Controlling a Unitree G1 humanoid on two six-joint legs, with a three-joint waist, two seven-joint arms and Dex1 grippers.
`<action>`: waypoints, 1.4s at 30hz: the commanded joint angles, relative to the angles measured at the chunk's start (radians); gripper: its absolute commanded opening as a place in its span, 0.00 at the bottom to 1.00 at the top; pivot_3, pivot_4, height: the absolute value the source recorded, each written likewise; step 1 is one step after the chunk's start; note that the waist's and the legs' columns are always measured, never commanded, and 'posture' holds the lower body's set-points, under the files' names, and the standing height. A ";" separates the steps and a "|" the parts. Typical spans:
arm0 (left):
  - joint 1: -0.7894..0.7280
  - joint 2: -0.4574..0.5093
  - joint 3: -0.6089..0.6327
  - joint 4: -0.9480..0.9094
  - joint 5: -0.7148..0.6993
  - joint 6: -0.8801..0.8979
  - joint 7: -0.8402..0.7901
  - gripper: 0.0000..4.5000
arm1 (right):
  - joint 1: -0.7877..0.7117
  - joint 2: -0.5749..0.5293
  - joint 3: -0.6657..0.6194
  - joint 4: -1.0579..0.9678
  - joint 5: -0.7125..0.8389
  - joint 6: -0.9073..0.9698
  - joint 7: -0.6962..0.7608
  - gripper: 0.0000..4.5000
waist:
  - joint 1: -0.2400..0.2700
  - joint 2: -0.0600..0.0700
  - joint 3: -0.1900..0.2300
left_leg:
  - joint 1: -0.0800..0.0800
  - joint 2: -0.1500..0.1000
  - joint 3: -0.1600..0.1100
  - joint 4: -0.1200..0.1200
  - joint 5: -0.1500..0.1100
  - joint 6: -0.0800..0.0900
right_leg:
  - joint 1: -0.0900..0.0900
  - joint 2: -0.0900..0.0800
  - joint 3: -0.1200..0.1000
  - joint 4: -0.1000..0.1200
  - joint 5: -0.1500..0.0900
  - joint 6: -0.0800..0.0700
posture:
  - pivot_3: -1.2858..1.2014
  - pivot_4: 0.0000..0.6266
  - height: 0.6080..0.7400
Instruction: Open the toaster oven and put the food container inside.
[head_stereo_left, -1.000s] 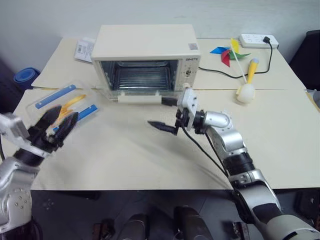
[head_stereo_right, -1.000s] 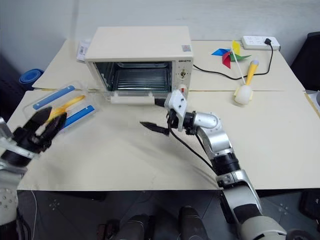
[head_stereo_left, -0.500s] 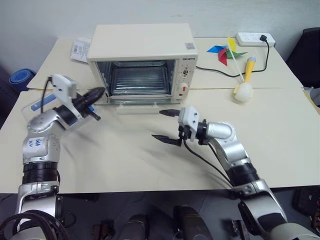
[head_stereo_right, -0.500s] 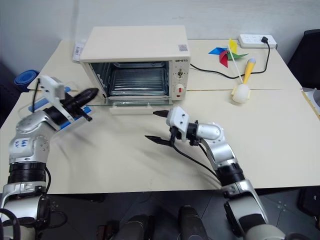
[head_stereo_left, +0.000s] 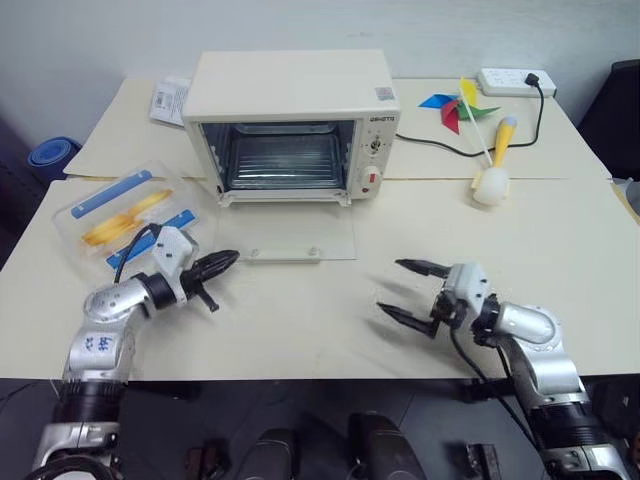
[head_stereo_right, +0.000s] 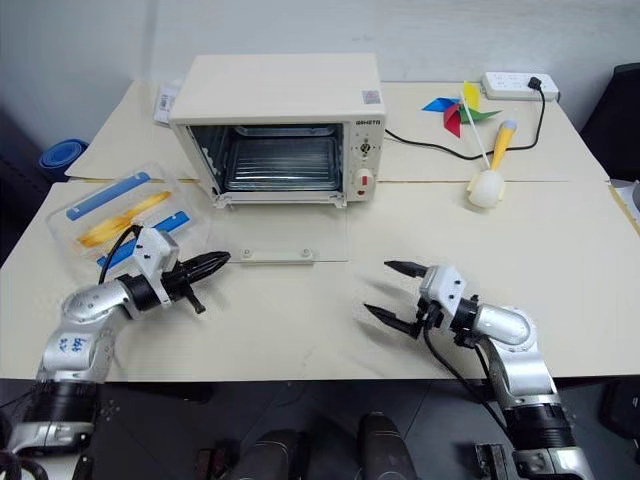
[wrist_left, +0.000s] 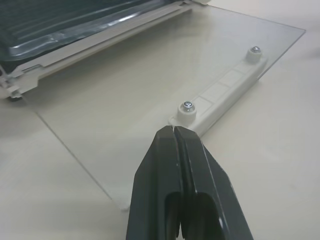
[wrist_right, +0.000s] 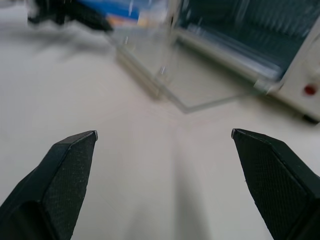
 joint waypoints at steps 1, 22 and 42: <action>0.122 -0.051 0.165 -0.120 -0.084 -0.001 0.101 0.09 | -0.018 0.013 -0.031 -0.085 0.146 0.080 0.029 1.00 | -0.002 0.000 0.000 | 0.001 0.000 0.000 0.000 0.000 0.000 | 0.000 0.000 0.000 0.000 0.000 0.000 | 0.52 0.24 1.00; 0.205 0.100 0.656 -0.254 -0.539 0.634 0.785 1.00 | -0.178 0.134 0.041 0.052 0.095 -0.138 0.153 1.00 | 0.063 -0.001 0.000 | 0.015 -0.001 -0.004 0.000 -0.006 0.004 | 0.018 0.002 0.003 -0.008 0.001 0.000 | 0.52 0.24 1.00; -0.377 0.235 0.368 0.324 -0.227 0.844 0.812 0.59 | -0.189 0.172 0.043 0.061 0.057 -0.169 0.058 1.00 | 0.002 -0.001 0.000 | 0.012 -0.001 -0.001 0.000 -0.006 0.000 | 0.004 0.002 0.003 0.004 0.000 0.000 | 0.52 0.24 1.00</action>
